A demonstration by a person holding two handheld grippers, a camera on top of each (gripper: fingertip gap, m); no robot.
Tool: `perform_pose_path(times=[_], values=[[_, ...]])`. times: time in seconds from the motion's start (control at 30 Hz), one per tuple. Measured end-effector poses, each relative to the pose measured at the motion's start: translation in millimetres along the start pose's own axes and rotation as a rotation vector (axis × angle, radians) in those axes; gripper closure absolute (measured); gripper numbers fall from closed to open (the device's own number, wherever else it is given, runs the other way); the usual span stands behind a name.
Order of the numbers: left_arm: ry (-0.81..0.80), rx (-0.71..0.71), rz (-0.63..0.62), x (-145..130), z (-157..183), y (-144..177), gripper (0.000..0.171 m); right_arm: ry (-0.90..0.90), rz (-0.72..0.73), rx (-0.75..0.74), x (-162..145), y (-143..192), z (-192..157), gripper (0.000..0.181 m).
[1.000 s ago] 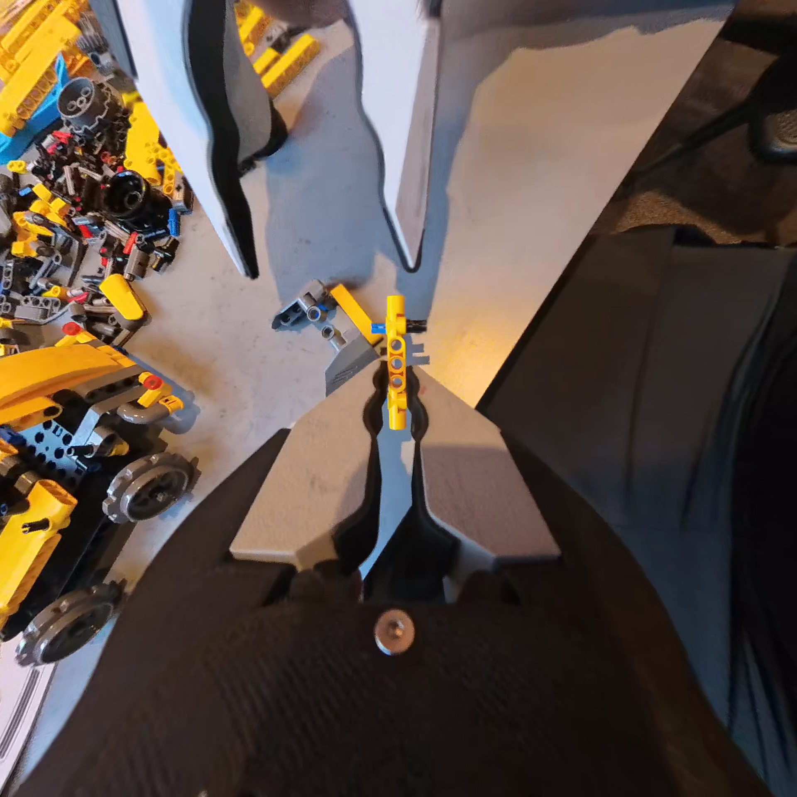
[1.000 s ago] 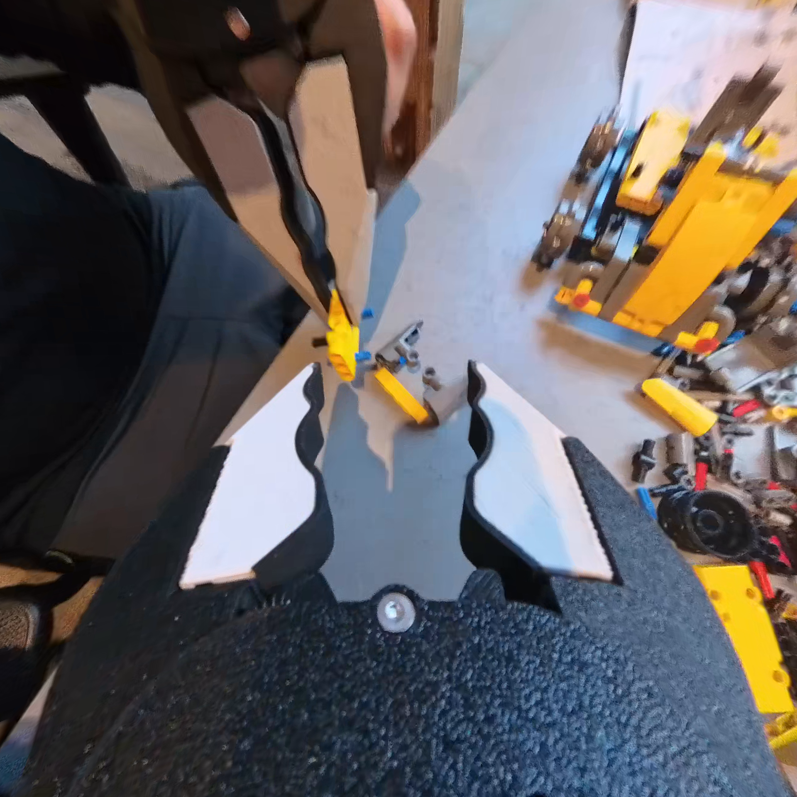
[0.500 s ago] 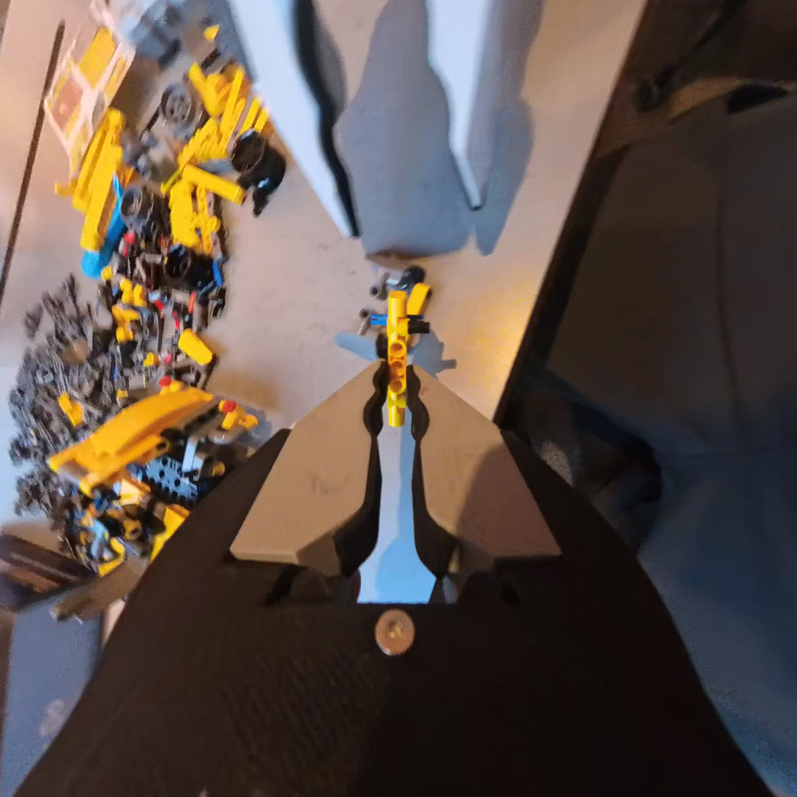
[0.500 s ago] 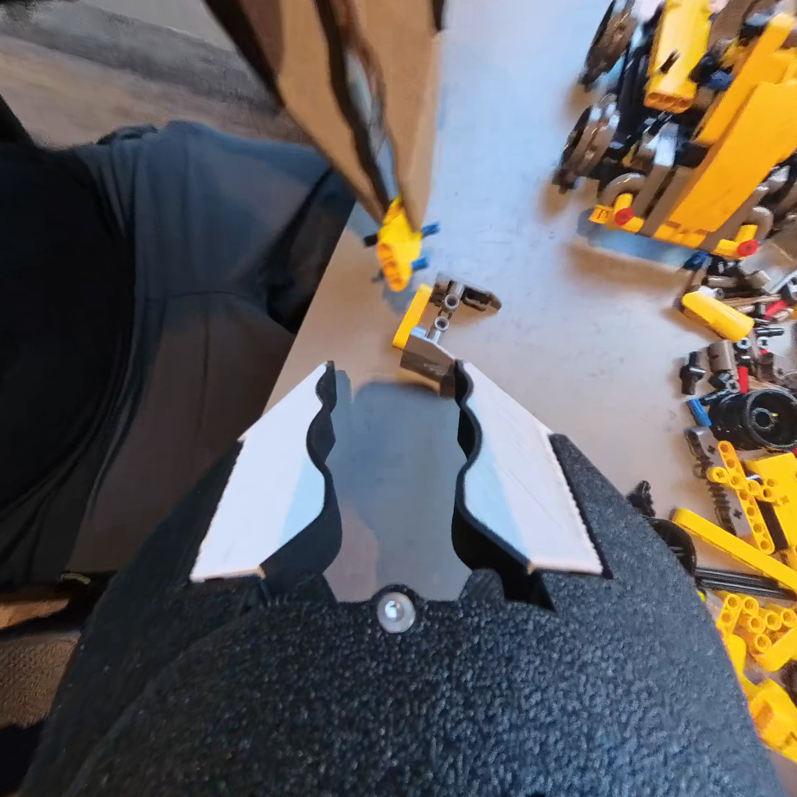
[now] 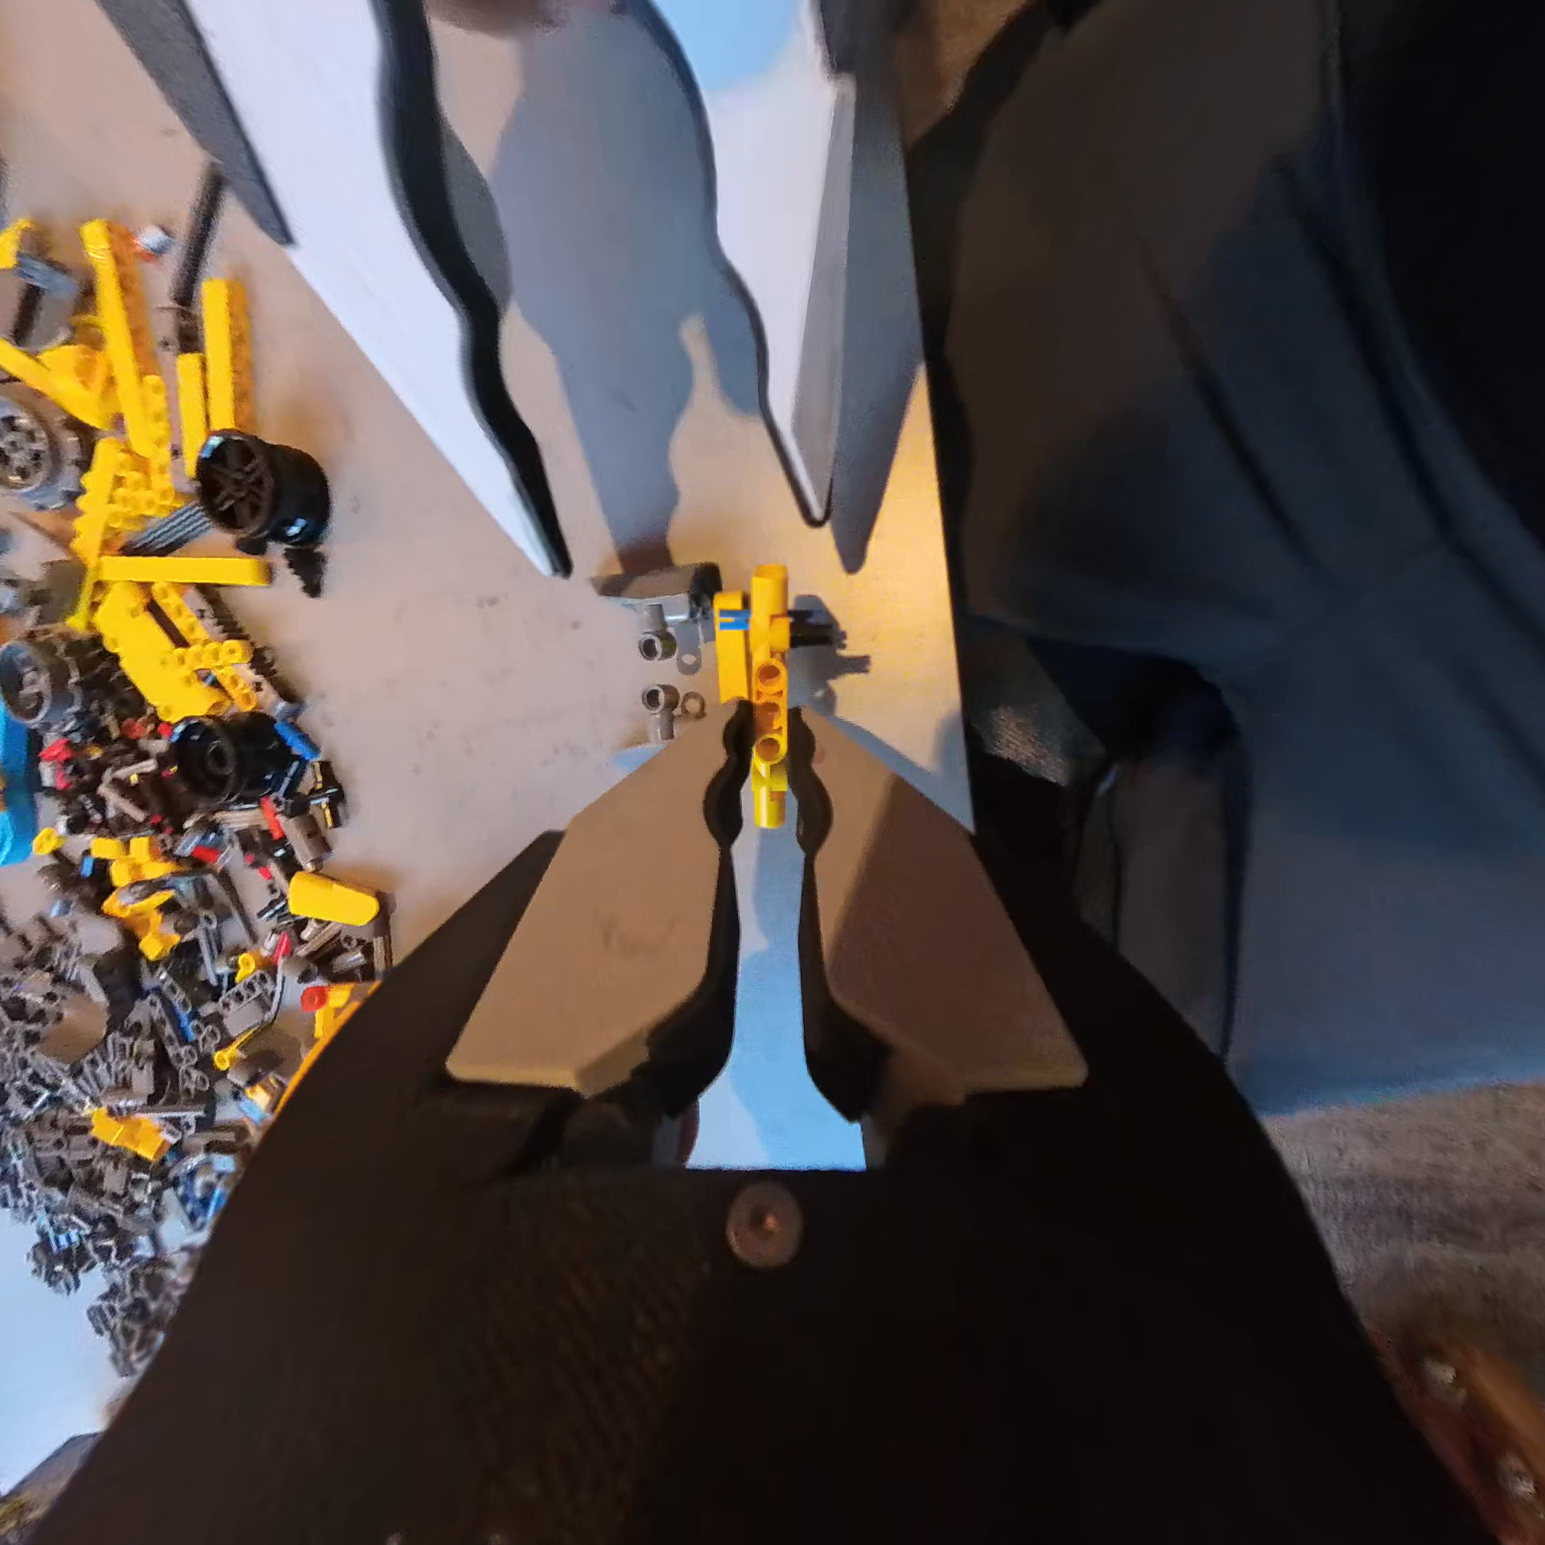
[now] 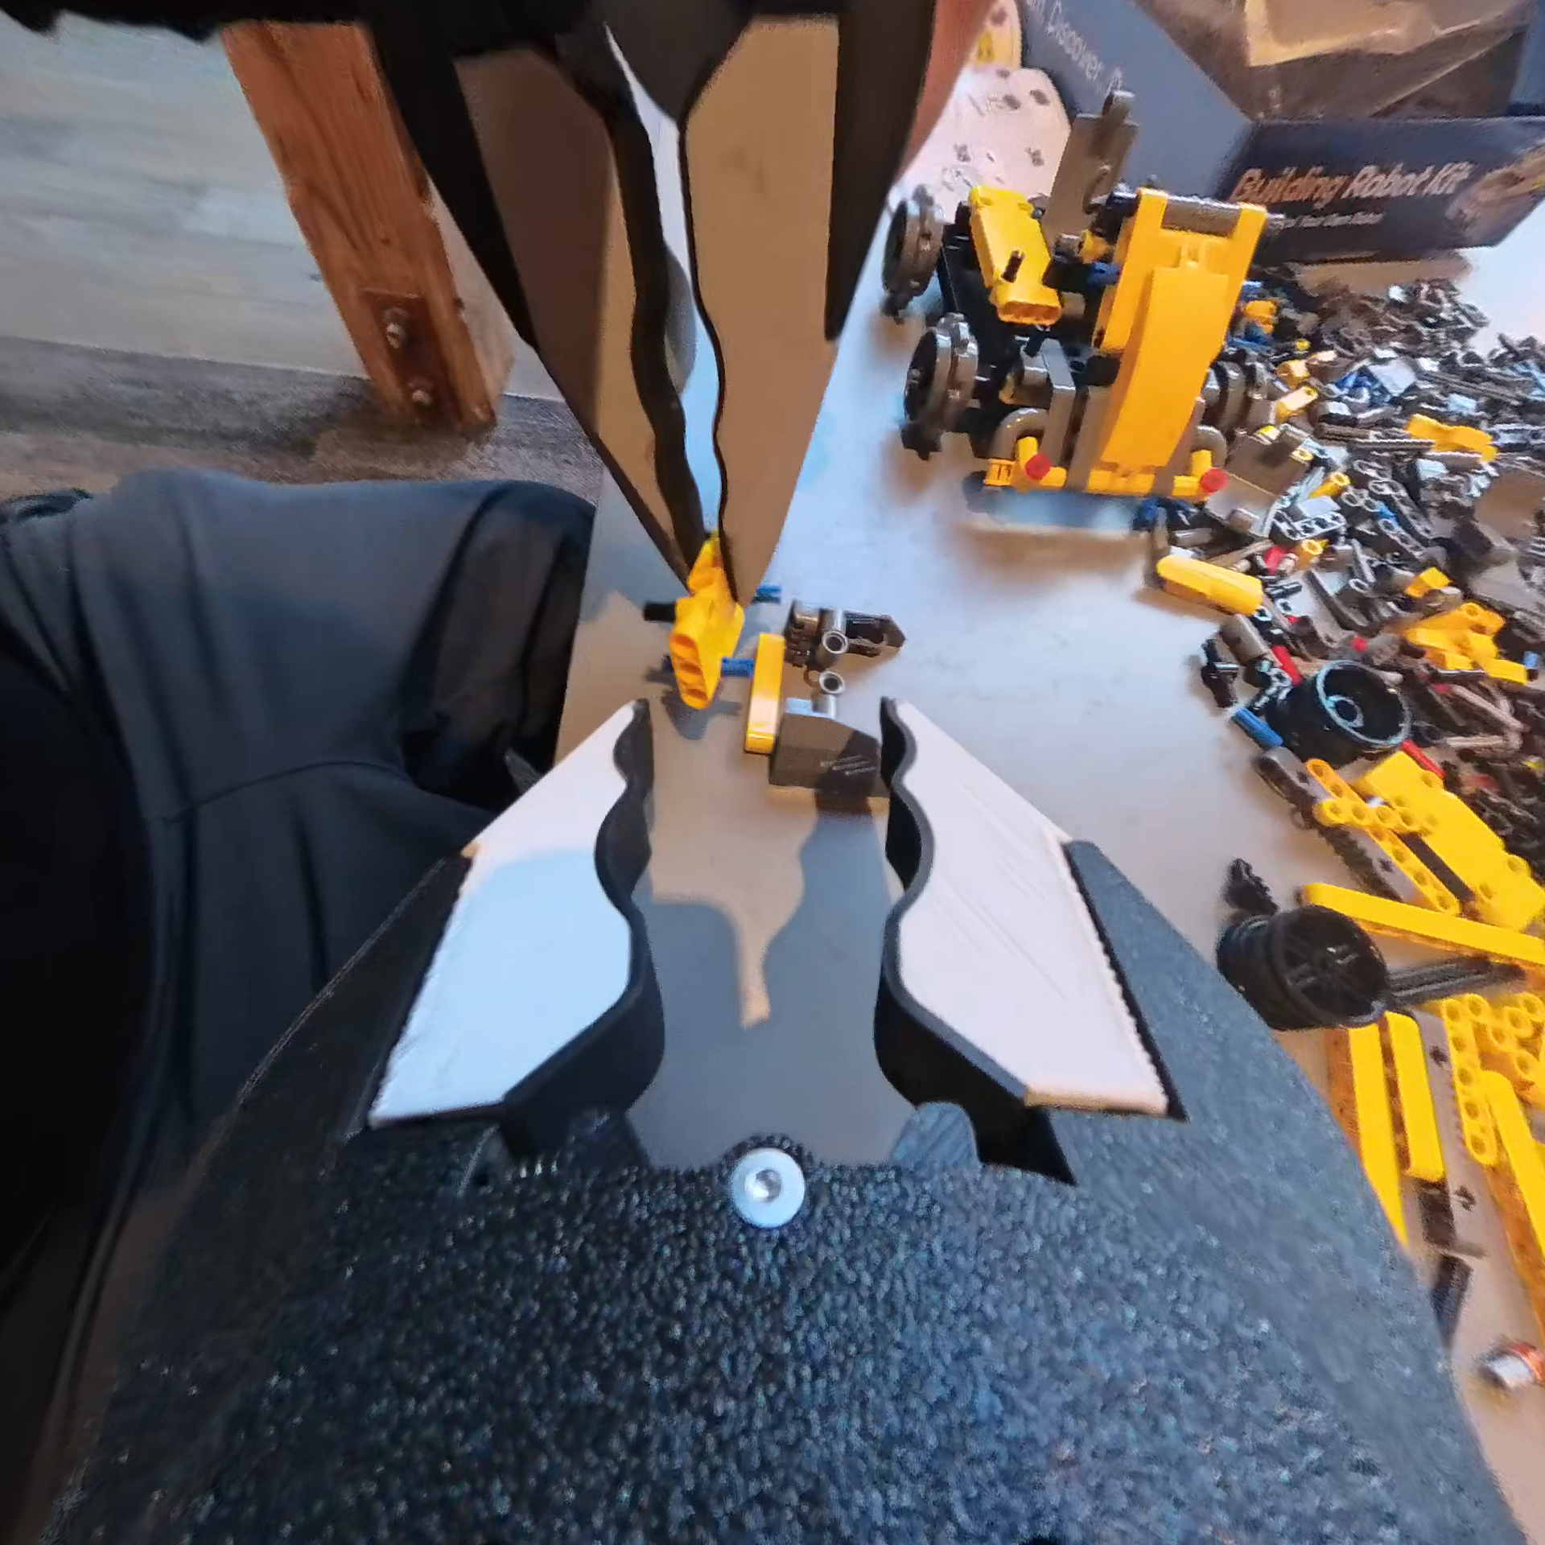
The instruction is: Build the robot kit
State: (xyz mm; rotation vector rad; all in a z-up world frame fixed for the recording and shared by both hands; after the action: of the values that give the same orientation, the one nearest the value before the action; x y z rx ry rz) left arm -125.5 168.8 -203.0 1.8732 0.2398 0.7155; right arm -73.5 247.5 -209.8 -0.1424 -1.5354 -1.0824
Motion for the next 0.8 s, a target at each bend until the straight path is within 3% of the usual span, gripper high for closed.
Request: perform_pose_path(times=[0.2, 0.43, 0.8], values=[[-0.017, -0.085, -0.008, 0.6, -5.7, -10.1, 0.165, -0.088, -0.006, 0.04, 0.2, -10.8, 6.2, 0.119], [0.03, -0.15, 0.006, -1.0, -9.8, -8.6, 0.165, -0.068, -0.073, 0.065, -4.2, -18.0, 6.6, 0.126], [-0.06, -0.181, -0.074, 4.9, -16.9, -9.9, 0.165, -0.054, -0.066, 0.041, 1.5, -20.3, 7.8, 0.132]])
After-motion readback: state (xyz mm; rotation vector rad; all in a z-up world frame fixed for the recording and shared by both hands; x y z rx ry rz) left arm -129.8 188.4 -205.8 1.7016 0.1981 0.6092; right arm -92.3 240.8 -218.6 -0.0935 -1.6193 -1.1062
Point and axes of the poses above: each gripper's, where its closed fingertips meet, y back along the fingers, x out of its top, z = x × y across the jaws, the point moved 5 cm from there along y, back along the fingers, and after that the axes turned 1 degree about -z, right-handed, at the moved point
